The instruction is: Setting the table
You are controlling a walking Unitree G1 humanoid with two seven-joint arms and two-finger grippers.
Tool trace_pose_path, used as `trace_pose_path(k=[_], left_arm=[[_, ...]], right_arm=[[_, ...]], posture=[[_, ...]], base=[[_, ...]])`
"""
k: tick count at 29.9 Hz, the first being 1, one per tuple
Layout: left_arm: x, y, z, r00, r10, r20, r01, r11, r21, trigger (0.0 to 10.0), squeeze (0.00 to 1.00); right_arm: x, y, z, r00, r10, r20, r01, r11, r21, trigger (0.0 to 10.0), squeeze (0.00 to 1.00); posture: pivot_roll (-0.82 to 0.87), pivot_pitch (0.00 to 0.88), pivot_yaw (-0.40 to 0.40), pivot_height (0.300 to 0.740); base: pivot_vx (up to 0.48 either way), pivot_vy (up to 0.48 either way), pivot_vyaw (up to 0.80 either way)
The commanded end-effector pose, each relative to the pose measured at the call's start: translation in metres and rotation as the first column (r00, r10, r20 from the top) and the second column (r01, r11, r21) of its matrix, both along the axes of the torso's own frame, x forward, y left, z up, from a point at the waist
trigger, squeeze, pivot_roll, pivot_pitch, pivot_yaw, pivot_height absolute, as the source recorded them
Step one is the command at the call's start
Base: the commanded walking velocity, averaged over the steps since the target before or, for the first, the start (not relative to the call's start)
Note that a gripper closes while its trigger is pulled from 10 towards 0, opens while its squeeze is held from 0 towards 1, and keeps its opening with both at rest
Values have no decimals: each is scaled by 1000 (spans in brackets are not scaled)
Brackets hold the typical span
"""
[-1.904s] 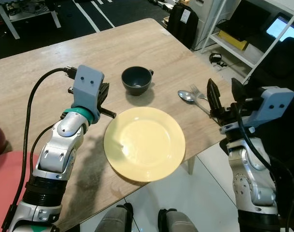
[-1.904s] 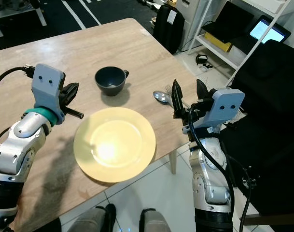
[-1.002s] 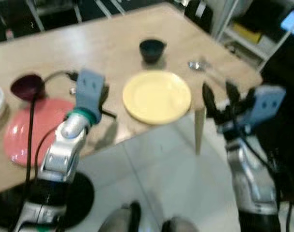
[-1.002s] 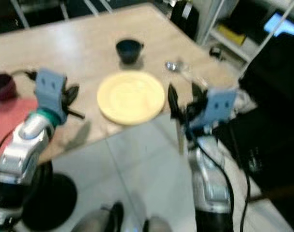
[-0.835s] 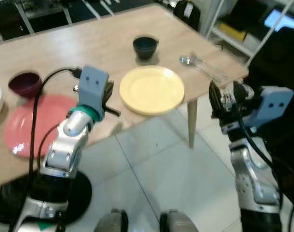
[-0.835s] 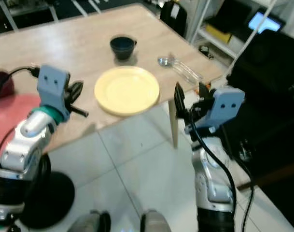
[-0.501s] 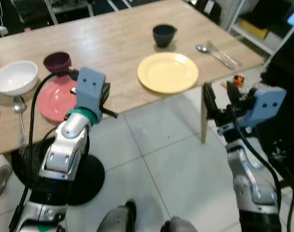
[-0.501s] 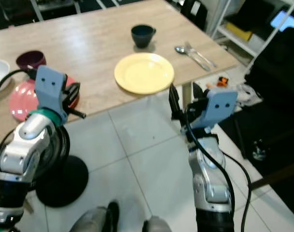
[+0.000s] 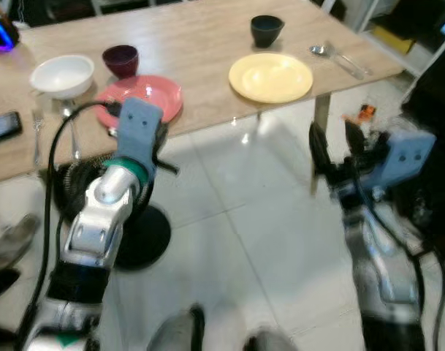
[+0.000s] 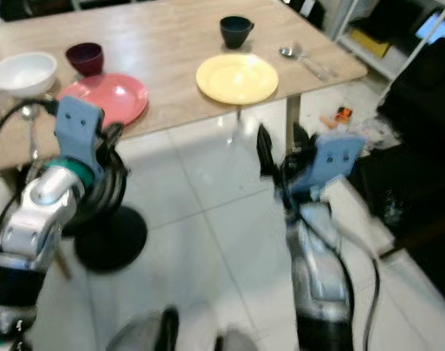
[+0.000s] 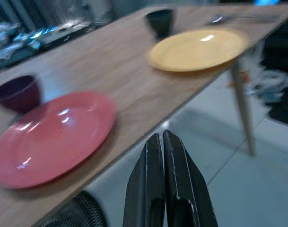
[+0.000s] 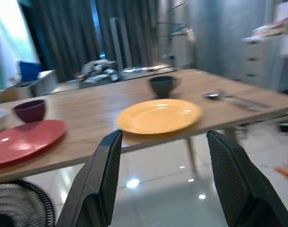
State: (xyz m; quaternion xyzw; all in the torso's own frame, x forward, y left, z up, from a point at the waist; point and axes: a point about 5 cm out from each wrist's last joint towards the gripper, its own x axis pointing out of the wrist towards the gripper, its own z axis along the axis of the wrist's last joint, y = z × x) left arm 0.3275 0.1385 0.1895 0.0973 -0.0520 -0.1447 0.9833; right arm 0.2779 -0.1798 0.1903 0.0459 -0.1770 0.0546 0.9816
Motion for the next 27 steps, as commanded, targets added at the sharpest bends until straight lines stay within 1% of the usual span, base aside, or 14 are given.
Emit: trace_pose_path(k=[1,27], left_arm=[[1,-1,-3,1000,-6,-6,6,1000,16,10000,0],[4,-5,-2,1000,-26,-1,26,1000,12,10000,0]], right_arm=[[-1,-2,-3,1000,-11,-10,11,1000,0,10000,0],[-2,-5,-3,999,-33,-11,33,999,-3,10000,0]], posture=[[-34,0,86,740],[-44,0,101,740]], base=[[-330,0,0],[-328,0,0]])
